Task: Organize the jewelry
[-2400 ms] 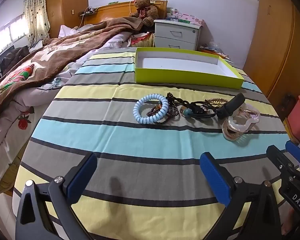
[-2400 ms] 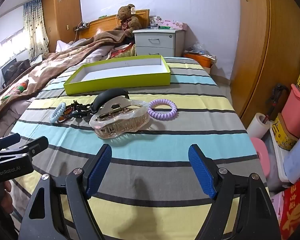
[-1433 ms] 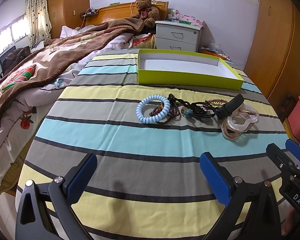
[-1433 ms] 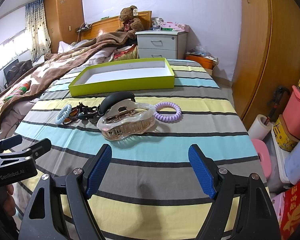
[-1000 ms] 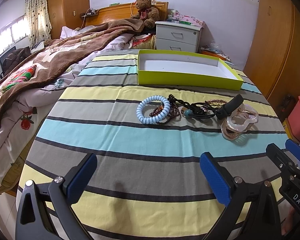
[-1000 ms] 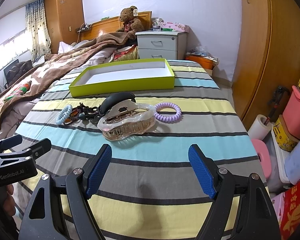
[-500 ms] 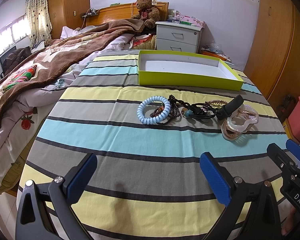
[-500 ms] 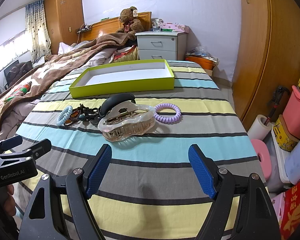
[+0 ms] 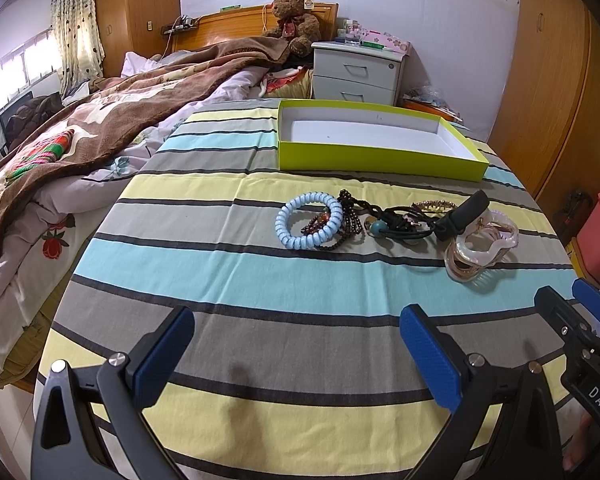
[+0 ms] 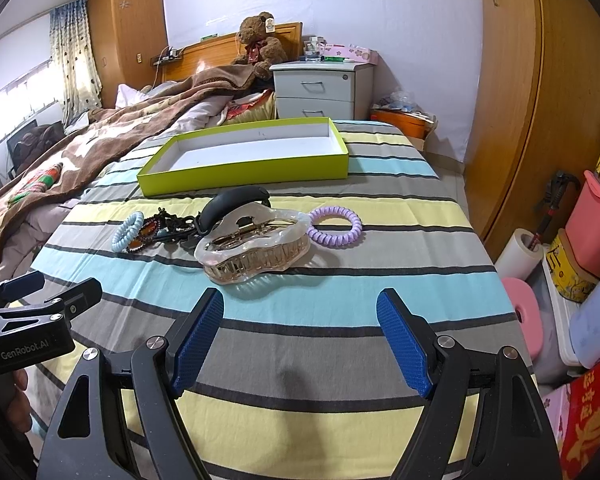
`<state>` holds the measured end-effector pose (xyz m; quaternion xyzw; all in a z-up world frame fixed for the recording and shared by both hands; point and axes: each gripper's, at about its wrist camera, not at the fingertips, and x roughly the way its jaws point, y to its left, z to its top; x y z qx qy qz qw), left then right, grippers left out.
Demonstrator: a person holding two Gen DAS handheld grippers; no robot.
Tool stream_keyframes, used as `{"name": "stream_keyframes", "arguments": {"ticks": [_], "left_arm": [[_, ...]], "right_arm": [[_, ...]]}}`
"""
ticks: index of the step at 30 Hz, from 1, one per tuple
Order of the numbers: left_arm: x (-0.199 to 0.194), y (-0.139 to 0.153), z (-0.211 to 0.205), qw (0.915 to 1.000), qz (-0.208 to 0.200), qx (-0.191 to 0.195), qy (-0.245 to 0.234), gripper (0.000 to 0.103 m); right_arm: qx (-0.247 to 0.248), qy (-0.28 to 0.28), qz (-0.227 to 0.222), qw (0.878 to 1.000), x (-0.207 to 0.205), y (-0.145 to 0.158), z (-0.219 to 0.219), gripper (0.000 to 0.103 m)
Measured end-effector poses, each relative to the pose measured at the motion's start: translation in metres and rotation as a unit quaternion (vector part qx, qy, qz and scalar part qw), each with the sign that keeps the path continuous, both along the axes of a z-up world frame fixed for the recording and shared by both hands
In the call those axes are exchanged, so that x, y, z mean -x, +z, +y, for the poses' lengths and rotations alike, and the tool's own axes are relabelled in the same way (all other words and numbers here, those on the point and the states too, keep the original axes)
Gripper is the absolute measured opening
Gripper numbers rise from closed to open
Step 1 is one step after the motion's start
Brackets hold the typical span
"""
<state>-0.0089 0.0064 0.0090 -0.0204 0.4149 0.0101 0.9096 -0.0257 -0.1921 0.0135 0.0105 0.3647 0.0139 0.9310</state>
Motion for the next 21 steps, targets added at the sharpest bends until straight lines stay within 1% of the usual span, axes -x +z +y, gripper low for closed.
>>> {"name": "stream_keyframes", "arguments": {"ticks": [15, 18, 21], "left_arm": [[-0.002, -0.001, 0.002, 1.0000, 0.005, 0.003, -0.002, 0.103], [-0.007, -0.003, 0.004, 0.9999, 0.008, 0.007, -0.006, 0.103], [-0.008, -0.005, 0.010, 0.9997, 0.003, 0.018, -0.016, 0.103]], "right_arm": [[-0.004, -0.005, 0.003, 1.000, -0.003, 0.001, -0.002, 0.079], [-0.015, -0.006, 0.004, 1.000, -0.007, 0.004, -0.005, 0.079], [-0.030, -0.012, 0.006, 0.999, -0.013, 0.006, -0.009, 0.079]]}}
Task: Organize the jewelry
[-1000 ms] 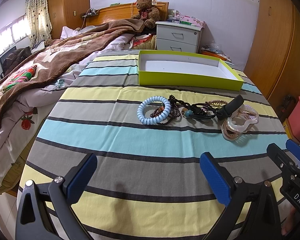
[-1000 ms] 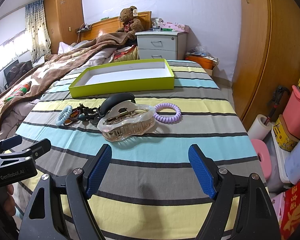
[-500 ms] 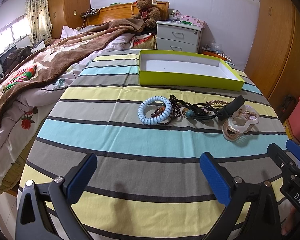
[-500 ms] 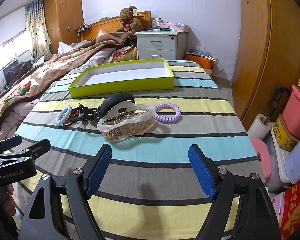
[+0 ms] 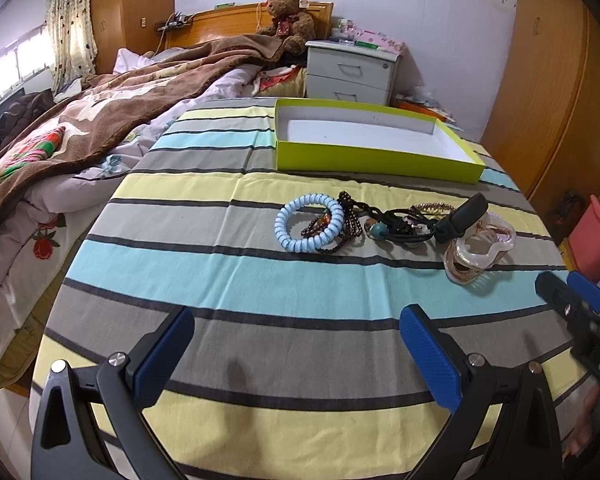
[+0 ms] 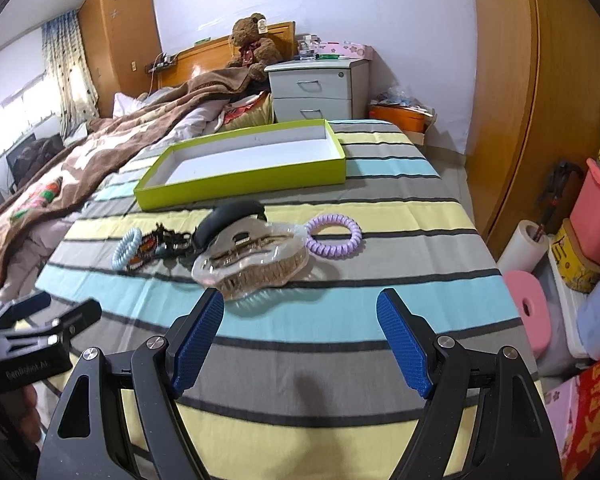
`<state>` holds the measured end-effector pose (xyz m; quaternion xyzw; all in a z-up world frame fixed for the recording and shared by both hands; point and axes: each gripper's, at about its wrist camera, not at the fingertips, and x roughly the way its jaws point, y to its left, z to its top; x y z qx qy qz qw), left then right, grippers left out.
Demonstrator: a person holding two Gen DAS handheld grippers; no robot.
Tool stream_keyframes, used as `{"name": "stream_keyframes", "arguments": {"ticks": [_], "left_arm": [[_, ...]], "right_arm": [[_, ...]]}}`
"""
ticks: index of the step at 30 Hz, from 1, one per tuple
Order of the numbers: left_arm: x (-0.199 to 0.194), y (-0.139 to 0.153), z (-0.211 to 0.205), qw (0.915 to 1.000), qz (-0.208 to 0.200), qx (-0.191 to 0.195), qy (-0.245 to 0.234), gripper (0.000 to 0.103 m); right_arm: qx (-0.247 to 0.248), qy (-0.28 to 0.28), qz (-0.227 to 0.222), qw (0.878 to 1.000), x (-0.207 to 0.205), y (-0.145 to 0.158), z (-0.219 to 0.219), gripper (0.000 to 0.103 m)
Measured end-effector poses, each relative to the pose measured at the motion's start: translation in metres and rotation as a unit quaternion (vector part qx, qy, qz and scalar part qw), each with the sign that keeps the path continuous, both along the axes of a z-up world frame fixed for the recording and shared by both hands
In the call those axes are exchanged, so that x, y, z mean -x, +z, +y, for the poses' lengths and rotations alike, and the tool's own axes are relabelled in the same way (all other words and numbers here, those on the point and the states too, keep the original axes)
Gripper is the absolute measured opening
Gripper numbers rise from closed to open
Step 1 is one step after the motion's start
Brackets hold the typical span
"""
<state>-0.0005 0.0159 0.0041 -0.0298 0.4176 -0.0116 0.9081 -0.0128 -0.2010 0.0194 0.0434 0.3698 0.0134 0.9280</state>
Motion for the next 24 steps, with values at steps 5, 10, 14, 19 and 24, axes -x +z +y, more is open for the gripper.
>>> {"name": "stream_keyframes", "arguments": {"ticks": [5, 10, 14, 19, 24], "left_arm": [[-0.010, -0.006, 0.005, 0.9997, 0.023, -0.005, -0.005, 0.103], [-0.016, -0.004, 0.015, 0.9996, 0.024, 0.008, 0.013, 0.102], [-0.020, -0.004, 0.023, 0.9993, 0.027, 0.017, 0.019, 0.102], [-0.027, -0.007, 0.027, 0.9989, 0.037, 0.021, 0.018, 0.102], [-0.033, -0.009, 0.032, 0.9985, 0.047, 0.028, 0.010, 0.102]], "right_arm": [[-0.041, -0.010, 0.019, 0.999, -0.020, -0.002, -0.006, 0.079], [-0.081, -0.006, 0.039, 0.996, -0.040, -0.006, -0.005, 0.079], [-0.086, -0.019, 0.053, 0.995, -0.054, -0.010, -0.001, 0.079], [-0.078, -0.026, 0.069, 0.994, -0.066, -0.017, 0.009, 0.076], [-0.056, -0.038, 0.081, 0.994, -0.073, -0.021, 0.012, 0.067]]}}
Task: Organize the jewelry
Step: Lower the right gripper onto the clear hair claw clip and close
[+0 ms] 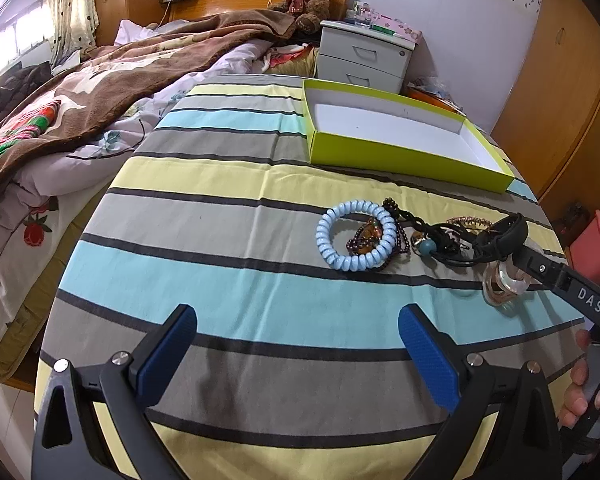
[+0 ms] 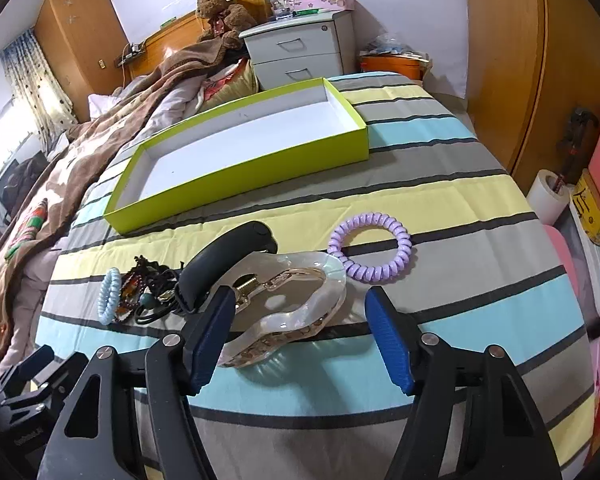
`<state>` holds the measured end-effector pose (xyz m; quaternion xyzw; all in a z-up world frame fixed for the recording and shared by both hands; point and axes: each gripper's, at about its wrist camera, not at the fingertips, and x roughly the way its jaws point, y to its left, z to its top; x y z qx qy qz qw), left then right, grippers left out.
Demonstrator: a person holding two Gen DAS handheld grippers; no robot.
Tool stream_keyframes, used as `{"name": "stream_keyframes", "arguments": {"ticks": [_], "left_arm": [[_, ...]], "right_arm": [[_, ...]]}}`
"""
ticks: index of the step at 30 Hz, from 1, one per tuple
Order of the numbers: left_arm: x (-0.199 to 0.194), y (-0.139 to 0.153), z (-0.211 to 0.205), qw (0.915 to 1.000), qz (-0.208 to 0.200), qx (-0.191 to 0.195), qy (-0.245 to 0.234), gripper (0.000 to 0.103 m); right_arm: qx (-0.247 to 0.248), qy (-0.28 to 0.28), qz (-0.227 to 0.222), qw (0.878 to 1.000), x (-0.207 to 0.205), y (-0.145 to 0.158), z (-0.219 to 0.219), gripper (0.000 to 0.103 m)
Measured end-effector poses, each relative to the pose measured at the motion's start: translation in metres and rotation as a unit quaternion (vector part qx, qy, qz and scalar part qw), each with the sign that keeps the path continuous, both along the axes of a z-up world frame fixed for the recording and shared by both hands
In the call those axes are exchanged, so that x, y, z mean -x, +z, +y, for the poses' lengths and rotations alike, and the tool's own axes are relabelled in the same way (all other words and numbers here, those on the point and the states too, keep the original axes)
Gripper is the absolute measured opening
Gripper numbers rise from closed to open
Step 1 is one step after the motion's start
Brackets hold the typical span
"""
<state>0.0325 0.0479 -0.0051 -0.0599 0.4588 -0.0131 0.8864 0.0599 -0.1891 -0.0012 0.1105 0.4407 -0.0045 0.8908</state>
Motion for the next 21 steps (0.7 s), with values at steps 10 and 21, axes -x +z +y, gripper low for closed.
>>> {"name": "stream_keyframes", "arguments": {"ticks": [10, 21], "left_arm": [[-0.015, -0.003, 0.011, 0.9986, 0.029, 0.044, -0.005, 0.102], [-0.023, 0.000, 0.011, 0.9980, 0.030, 0.055, -0.011, 0.098]], "right_arm": [[0.017, 0.002, -0.003, 1.000, 0.000, 0.006, -0.004, 0.031], [0.036, 0.024, -0.010, 0.999, 0.014, 0.018, -0.020, 0.016]]}}
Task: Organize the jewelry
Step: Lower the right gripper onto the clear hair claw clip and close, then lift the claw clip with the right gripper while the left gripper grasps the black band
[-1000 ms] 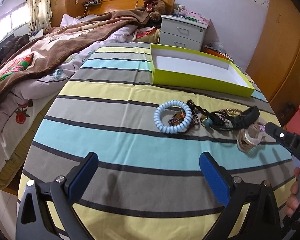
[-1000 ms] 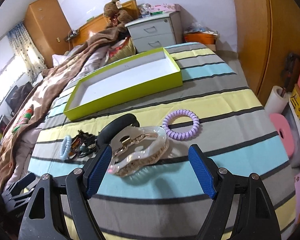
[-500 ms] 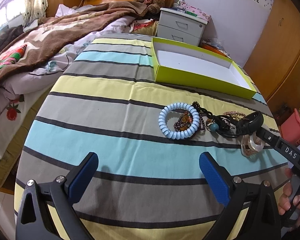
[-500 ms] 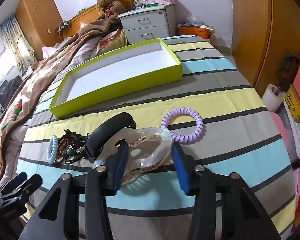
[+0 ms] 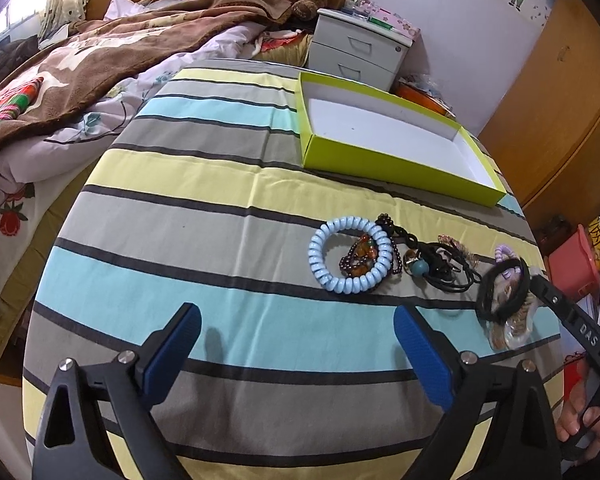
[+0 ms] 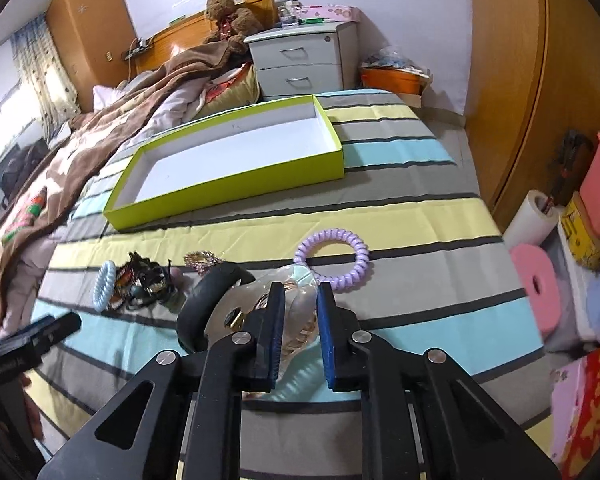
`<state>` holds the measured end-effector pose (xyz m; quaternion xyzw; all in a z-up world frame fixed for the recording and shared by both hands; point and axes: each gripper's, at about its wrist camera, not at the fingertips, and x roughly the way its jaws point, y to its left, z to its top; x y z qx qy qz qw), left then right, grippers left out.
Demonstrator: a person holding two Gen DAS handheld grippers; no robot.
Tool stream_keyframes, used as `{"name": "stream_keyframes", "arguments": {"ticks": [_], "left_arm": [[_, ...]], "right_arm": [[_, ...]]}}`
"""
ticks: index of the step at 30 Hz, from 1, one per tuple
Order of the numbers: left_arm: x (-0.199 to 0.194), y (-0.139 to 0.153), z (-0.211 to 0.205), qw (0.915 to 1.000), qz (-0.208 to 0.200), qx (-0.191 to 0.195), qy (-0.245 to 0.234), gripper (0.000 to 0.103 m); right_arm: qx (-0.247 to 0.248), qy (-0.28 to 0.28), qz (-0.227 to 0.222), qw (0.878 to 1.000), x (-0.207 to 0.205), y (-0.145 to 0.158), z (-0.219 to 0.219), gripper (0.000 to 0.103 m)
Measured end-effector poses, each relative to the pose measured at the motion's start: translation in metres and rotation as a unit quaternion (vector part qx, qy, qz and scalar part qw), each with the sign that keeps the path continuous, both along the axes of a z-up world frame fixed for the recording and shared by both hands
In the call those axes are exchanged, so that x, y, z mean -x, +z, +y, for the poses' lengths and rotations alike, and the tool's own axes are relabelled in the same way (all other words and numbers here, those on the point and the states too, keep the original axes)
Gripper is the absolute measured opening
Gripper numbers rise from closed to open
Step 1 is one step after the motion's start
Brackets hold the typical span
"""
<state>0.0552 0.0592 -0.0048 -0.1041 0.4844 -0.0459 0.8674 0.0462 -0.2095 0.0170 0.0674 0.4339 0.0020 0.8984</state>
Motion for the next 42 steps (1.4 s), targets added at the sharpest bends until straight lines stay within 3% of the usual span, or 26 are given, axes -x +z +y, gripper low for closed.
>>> {"name": "stream_keyframes", "arguments": {"ticks": [11, 18, 21, 23, 24, 29, 32, 33, 34, 35, 37, 42], "left_arm": [[0.000, 0.001, -0.013, 0.9995, 0.013, 0.004, -0.028, 0.098], [0.005, 0.008, -0.026, 0.9985, 0.011, 0.011, -0.053, 0.098], [0.006, 0.013, -0.034, 0.9975, 0.008, 0.017, -0.067, 0.098], [0.007, 0.016, -0.040, 0.9966, 0.007, 0.014, -0.081, 0.098], [0.007, 0.017, -0.043, 0.9961, 0.007, 0.013, -0.087, 0.098], [0.011, 0.021, -0.058, 0.9934, 0.006, 0.018, -0.113, 0.098], [0.014, 0.023, -0.068, 0.9922, 0.008, 0.001, -0.125, 0.098], [0.015, 0.023, -0.070, 0.9920, 0.008, -0.003, -0.126, 0.098], [0.015, 0.024, -0.072, 0.9917, 0.007, -0.003, -0.128, 0.098], [0.016, 0.026, -0.074, 0.9915, 0.006, -0.001, -0.130, 0.098], [0.015, 0.029, -0.078, 0.9916, 0.000, 0.000, -0.129, 0.098], [0.014, 0.034, -0.091, 0.9900, -0.009, -0.001, -0.140, 0.098]], "right_arm": [[0.101, 0.056, 0.026, 0.993, 0.007, 0.008, -0.019, 0.012], [0.096, 0.050, 0.042, 0.993, 0.008, 0.002, -0.041, 0.012], [0.065, 0.053, 0.036, 0.996, 0.014, 0.003, -0.047, 0.022], [0.042, 0.047, 0.034, 0.997, 0.019, 0.002, -0.052, 0.048], [0.033, 0.037, 0.034, 0.998, 0.021, 0.001, -0.055, 0.052], [0.005, 0.014, 0.063, 0.998, 0.020, -0.019, -0.058, 0.053], [0.004, 0.007, 0.070, 0.998, 0.018, -0.025, -0.056, 0.053], [0.004, 0.006, 0.067, 0.998, 0.019, -0.025, -0.056, 0.052], [0.000, 0.005, 0.065, 0.998, 0.020, -0.025, -0.057, 0.044], [-0.002, 0.007, 0.064, 0.998, 0.020, -0.025, -0.057, 0.028], [0.003, 0.010, 0.060, 0.998, 0.022, -0.024, -0.056, 0.014], [0.016, 0.012, 0.051, 0.999, 0.029, -0.021, -0.062, 0.012]]}}
